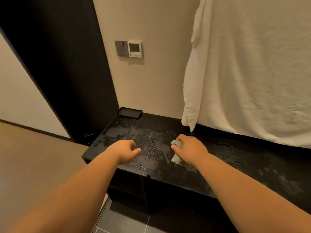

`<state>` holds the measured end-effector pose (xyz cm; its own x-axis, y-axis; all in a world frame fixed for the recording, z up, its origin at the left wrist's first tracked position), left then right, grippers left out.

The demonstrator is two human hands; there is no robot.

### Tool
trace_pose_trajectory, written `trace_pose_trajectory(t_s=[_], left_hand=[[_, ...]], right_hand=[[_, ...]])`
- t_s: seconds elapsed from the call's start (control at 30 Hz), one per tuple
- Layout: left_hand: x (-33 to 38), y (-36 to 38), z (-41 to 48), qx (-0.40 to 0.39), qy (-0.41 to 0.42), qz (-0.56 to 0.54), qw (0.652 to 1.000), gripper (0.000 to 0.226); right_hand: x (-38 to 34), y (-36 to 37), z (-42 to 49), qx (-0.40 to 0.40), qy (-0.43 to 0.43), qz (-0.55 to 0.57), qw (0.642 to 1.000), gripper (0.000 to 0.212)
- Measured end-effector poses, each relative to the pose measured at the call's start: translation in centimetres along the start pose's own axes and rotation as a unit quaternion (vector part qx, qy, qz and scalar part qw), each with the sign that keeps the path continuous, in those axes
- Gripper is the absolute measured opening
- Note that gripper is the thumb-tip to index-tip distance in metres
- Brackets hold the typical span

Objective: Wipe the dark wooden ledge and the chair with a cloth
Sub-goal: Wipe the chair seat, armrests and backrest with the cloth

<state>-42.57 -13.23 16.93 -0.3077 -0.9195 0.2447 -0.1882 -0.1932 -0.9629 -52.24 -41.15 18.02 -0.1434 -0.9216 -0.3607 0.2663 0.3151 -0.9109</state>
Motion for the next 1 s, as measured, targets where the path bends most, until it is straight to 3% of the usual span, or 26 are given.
trace_pose_trajectory(t_s=[0.4,0.7,1.0], left_hand=[[-6.6,-2.8,7.8,0.025,-0.070,0.020,0.997,0.053],[-7.2,-3.0,14.4,0.024,-0.093,0.019,0.995,0.056],[-13.2,-2.3,18.1,-0.007,-0.135,0.029,0.990,0.057]], right_hand=[[-4.4,6.4,13.0,-0.049,-0.076,0.029,0.995,0.042],[-5.4,10.1,21.6,-0.077,-0.095,0.046,0.991,0.043],[-8.1,15.1,26.0,-0.114,-0.081,0.080,0.987,0.040]])
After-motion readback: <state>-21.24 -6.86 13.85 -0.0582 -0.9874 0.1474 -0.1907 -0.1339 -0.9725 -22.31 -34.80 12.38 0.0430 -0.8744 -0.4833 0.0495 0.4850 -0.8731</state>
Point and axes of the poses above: each hand's wrist, its own z-axis towards the middle knuckle, its own y-axis out of the palm, x = y × z, the point moved 3 cm from there along z, towards the middle knuckle, and after that the axes turned 13 degrees about x, right-handed, at the moved point
